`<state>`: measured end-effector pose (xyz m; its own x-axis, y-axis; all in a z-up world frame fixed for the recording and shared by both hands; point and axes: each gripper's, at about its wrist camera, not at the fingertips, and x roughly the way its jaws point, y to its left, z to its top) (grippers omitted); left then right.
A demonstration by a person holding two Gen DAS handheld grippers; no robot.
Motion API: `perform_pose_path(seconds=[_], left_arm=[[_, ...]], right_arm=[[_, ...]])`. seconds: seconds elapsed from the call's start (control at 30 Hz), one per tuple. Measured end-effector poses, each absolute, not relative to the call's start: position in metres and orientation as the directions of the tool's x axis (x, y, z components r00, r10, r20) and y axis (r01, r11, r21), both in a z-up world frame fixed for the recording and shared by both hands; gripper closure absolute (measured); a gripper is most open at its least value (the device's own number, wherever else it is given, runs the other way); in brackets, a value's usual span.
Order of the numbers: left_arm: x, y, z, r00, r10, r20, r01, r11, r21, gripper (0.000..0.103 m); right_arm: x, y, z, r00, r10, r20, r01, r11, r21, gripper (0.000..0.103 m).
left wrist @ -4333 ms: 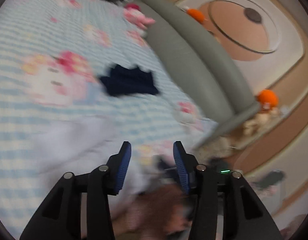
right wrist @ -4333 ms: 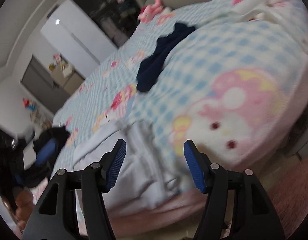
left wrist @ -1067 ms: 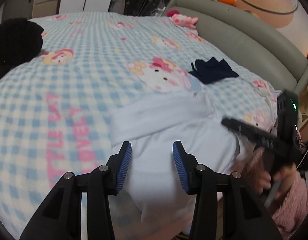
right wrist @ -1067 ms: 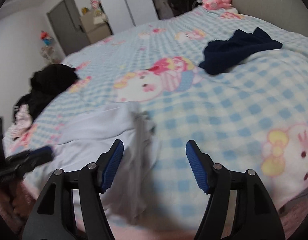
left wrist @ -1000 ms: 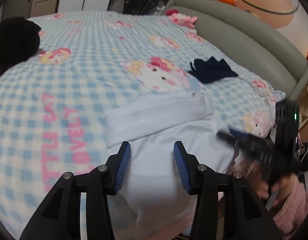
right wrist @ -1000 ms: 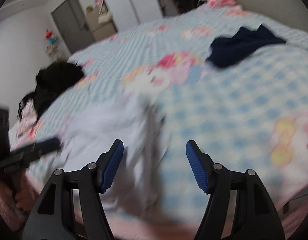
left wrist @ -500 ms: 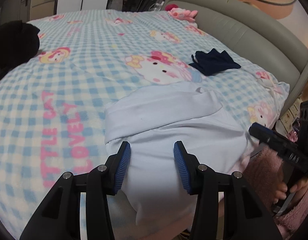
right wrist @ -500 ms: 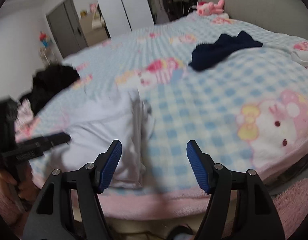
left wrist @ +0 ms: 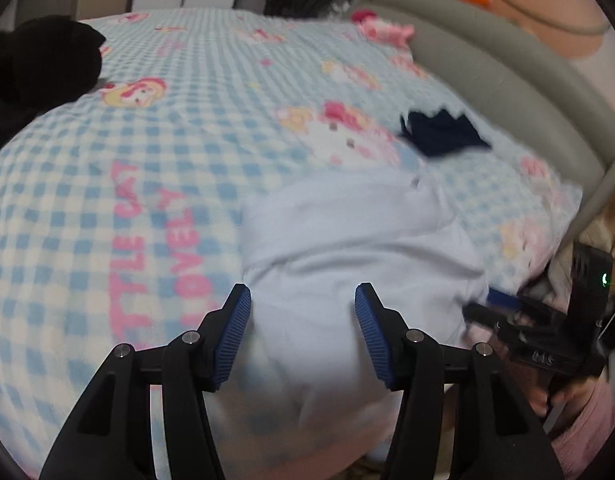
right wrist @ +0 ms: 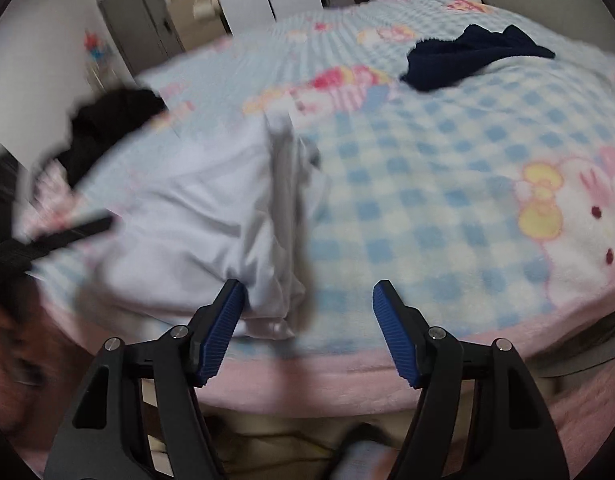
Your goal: Fold clothes
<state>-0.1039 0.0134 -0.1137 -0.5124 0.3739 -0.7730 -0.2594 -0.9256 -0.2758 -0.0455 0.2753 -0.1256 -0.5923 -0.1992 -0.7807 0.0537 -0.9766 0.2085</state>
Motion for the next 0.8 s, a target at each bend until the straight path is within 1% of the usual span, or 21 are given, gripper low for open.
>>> perform_pose_path(seconds=[0.03,0.07,0.13,0.17,0.2,0.23,0.27,0.33,0.37,0.43,0.47,0.57,0.63,0.73,0.77,0.8], left_arm=[[-0.104,0.015,-0.119,-0.498,0.341,-0.797,-0.261,-0.936,-0.238,0.043],[-0.104,0.016,-0.125,-0.484,0.308,-0.819,-0.263,-0.944,-0.199,0.043],[-0.104,0.008,-0.125,-0.479,0.306,-0.823,-0.238,-0.947,-0.214,0.043],[-0.103,0.006,-0.123,-0.490,0.288,-0.823,-0.233,-0.953,-0.194,0.043],[-0.101,0.004,-0.121,-0.502,0.272,-0.821,-0.228,-0.957,-0.178,0.043],[-0.100,-0.001,-0.120,-0.503,0.294,-0.813,-0.222,-0.953,-0.207,0.044],[-0.100,-0.007,-0.120,-0.497,0.340,-0.799,-0.214,-0.940,-0.267,0.046],[-0.101,-0.019,-0.127,-0.453,0.477,-0.754,-0.198,-0.878,-0.436,0.046],[-0.104,-0.021,-0.130,-0.429,0.534,-0.728,-0.189,-0.842,-0.506,0.046],[-0.110,-0.018,-0.137,-0.397,0.616,-0.680,-0.186,-0.780,-0.598,0.046],[-0.112,-0.015,-0.141,-0.387,0.642,-0.661,-0.182,-0.756,-0.628,0.046],[-0.118,-0.004,-0.147,-0.376,0.645,-0.665,-0.175,-0.754,-0.633,0.045],[-0.122,0.000,-0.151,-0.375,0.635,-0.676,-0.162,-0.762,-0.627,0.044],[-0.130,-0.001,-0.157,-0.373,0.659,-0.653,-0.130,-0.734,-0.666,0.044],[-0.134,0.000,-0.157,-0.374,0.661,-0.651,-0.129,-0.732,-0.669,0.047],[-0.136,0.001,-0.155,-0.377,0.658,-0.653,-0.131,-0.735,-0.665,0.052]], right_arm=[[-0.046,0.276,-0.128,-0.584,-0.188,-0.790,0.047,-0.979,0.198,0.035],[-0.046,0.277,-0.130,-0.576,-0.178,-0.798,0.041,-0.981,0.189,0.035],[-0.041,0.283,-0.126,-0.574,-0.133,-0.808,0.016,-0.988,0.151,0.035],[-0.038,0.287,-0.125,-0.576,-0.096,-0.812,-0.010,-0.992,0.125,0.035],[-0.036,0.294,-0.123,-0.578,-0.043,-0.815,-0.061,-0.994,0.096,0.038],[-0.035,0.302,-0.121,-0.581,-0.010,-0.814,-0.104,-0.991,0.086,0.044],[-0.033,0.311,-0.116,-0.606,-0.070,-0.792,-0.108,-0.980,0.169,0.044],[-0.031,0.328,-0.107,-0.651,-0.185,-0.736,-0.102,-0.940,0.326,0.044],[-0.036,0.327,-0.106,-0.651,-0.245,-0.718,-0.065,-0.925,0.374,0.040],[-0.047,0.324,-0.102,-0.645,-0.363,-0.673,0.011,-0.884,0.466,0.030],[-0.053,0.321,-0.101,-0.637,-0.413,-0.651,0.045,-0.863,0.503,0.029],[-0.080,0.298,-0.107,-0.581,-0.437,-0.687,0.096,-0.874,0.476,0.027],[-0.094,0.293,-0.120,-0.555,-0.443,-0.704,0.090,-0.873,0.479,0.026],[-0.114,0.285,-0.139,-0.515,-0.451,-0.729,0.081,-0.872,0.483,0.018],[-0.120,0.283,-0.144,-0.505,-0.454,-0.734,0.077,-0.871,0.486,0.019],[-0.119,0.283,-0.145,-0.512,-0.457,-0.727,0.070,-0.866,0.495,0.022]])
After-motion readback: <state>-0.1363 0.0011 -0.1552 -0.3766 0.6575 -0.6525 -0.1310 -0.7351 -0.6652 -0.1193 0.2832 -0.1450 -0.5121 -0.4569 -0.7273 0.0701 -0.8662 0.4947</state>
